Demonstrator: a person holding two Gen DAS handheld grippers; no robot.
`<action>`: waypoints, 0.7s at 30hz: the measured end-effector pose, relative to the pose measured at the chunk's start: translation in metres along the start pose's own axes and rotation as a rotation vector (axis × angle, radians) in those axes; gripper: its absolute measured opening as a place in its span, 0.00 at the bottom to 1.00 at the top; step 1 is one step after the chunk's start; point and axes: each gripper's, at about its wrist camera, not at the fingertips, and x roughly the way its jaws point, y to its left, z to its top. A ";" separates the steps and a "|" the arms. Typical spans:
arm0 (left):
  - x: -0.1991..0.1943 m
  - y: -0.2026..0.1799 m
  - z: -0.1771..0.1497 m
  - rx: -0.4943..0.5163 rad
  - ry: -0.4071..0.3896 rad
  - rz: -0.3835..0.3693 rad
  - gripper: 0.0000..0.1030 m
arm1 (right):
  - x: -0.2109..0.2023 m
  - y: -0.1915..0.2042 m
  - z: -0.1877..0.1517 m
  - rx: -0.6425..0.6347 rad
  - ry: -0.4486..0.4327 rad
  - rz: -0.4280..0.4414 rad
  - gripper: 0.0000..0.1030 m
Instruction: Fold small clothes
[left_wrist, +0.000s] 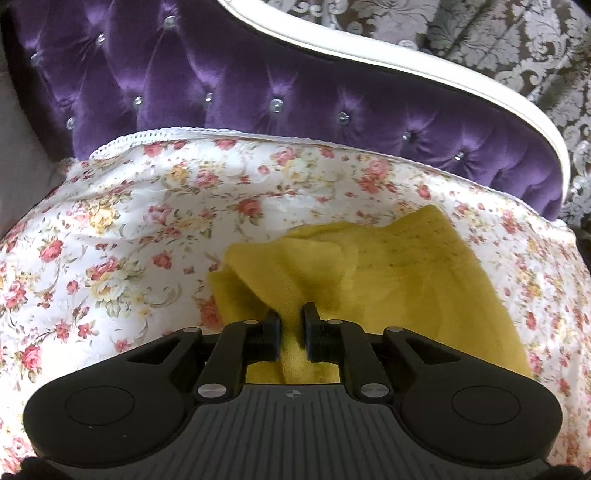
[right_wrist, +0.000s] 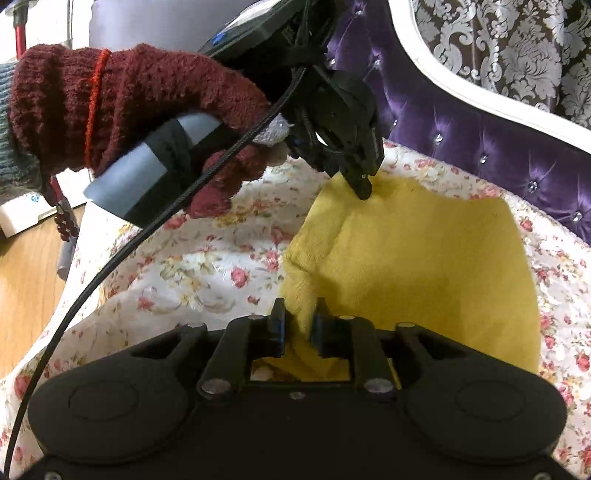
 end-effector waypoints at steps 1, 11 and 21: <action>0.002 0.004 -0.001 -0.012 -0.007 -0.008 0.14 | 0.000 0.001 -0.002 -0.005 -0.001 0.001 0.29; 0.003 0.034 -0.008 -0.143 -0.009 0.073 0.33 | -0.025 -0.007 -0.009 -0.015 0.005 0.106 0.29; -0.041 0.024 -0.022 -0.091 -0.079 0.145 0.31 | -0.056 -0.083 0.011 0.113 -0.065 0.094 0.39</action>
